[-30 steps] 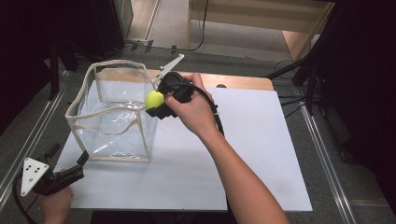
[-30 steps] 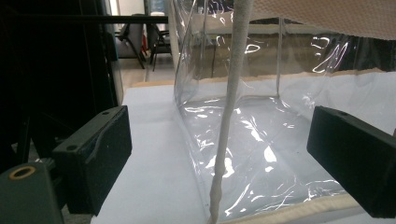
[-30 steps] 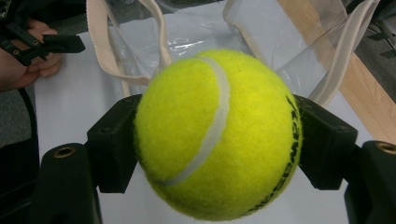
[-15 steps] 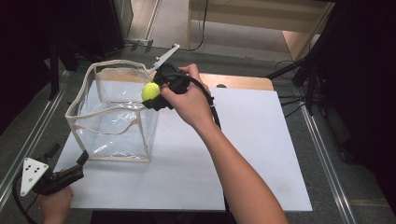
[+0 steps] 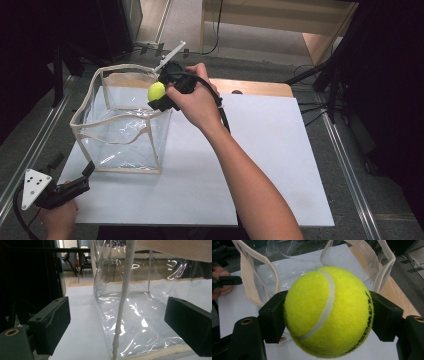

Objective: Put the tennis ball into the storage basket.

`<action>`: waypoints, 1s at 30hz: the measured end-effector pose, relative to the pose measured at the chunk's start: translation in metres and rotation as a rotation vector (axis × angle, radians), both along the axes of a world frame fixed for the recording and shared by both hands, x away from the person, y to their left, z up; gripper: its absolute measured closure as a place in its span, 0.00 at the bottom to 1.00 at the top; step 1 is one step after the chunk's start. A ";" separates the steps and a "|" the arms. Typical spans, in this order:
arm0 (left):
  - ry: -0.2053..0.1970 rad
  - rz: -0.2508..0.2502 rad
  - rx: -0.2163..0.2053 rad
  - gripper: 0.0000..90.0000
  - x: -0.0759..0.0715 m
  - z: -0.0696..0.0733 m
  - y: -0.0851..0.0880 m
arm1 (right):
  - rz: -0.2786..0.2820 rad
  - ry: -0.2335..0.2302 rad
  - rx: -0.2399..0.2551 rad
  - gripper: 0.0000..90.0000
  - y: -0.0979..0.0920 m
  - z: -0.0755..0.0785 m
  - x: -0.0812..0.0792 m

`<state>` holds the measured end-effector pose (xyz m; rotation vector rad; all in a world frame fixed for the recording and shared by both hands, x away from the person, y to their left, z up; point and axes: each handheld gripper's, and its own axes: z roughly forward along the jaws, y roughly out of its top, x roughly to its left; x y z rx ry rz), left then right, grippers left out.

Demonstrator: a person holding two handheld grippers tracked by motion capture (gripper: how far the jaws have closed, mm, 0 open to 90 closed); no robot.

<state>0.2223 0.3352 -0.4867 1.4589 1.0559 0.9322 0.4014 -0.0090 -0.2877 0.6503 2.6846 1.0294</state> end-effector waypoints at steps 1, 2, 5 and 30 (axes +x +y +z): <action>0.001 0.000 0.001 0.08 0.000 0.000 0.000 | 0.005 -0.001 -0.003 0.26 0.001 -0.001 0.001; -0.002 -0.001 -0.001 0.08 0.000 0.000 0.000 | 0.005 0.000 -0.004 0.26 0.002 -0.001 0.002; -0.001 0.000 -0.002 0.08 0.000 0.000 0.000 | 0.004 0.002 -0.013 0.26 0.006 -0.005 0.006; 0.002 -0.001 -0.007 0.08 0.000 0.000 0.001 | -0.019 0.041 -0.051 0.14 0.017 -0.022 0.019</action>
